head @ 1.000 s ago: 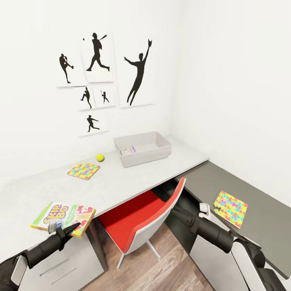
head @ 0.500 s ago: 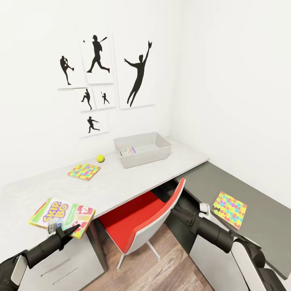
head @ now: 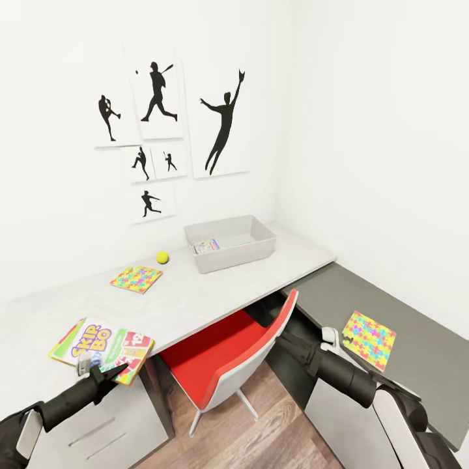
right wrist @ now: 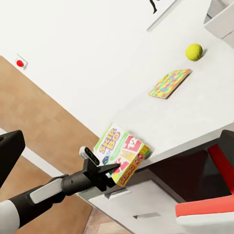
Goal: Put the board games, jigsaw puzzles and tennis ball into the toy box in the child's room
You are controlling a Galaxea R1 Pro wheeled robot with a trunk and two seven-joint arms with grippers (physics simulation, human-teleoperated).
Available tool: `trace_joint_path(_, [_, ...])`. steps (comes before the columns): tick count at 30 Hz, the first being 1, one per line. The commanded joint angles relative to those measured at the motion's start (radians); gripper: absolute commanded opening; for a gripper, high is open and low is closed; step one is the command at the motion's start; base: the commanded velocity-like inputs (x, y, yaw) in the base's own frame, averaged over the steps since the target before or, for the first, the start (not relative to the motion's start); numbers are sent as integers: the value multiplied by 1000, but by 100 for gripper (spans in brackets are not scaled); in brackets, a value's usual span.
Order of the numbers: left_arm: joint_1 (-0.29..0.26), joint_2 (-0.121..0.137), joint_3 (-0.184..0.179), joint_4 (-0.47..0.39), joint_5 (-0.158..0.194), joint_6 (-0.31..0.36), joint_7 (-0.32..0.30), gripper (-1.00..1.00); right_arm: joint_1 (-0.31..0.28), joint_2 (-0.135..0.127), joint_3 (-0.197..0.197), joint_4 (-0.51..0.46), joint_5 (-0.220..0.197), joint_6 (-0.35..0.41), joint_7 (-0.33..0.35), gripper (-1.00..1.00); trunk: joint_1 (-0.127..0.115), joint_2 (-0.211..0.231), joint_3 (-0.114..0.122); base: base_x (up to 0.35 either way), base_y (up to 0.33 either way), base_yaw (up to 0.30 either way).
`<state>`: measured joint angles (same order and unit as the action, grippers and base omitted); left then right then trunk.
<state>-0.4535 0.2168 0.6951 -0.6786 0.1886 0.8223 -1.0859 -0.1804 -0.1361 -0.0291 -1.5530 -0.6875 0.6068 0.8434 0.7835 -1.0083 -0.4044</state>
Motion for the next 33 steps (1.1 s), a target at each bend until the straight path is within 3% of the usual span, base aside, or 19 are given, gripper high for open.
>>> trace_joint_path(1, [-1,5,1,-2,2,12,-2,-100,-1,0,-1,0,-6,7,0,100,-4,6,2,0,0,0])
trace_joint_path(8, [-3,21,-8,-45,1,78,-1,-100,-1,0,-5,0,-4,2,-2,100,-31,55,24,0,0,0])
trace_joint_path(14, [-4,25,-12,-70,-1,95,-1,-100,-1,-1,-10,-4,-3,0,-12,100,-54,97,43,0,0,0])
trace_joint_path(20, [-4,61,-39,-85,0,122,-3,-100,-1,15,-1,-2,-4,1,-44,100,-77,139,62,0,0,0])
trace_joint_path(25, [-4,83,-52,-90,0,127,-6,-100,-3,21,-5,0,-6,9,-115,100,-96,174,77,0,0,0])
trace_joint_path(28, [-4,88,-55,-93,0,128,-36,-100,-3,27,-9,0,-9,11,-133,100,-107,195,87,0,0,0])
trace_joint_path(33, [-4,111,-57,-116,0,158,-151,-100,-3,30,-14,0,-11,11,-140,100,-126,230,102,0,0,0])
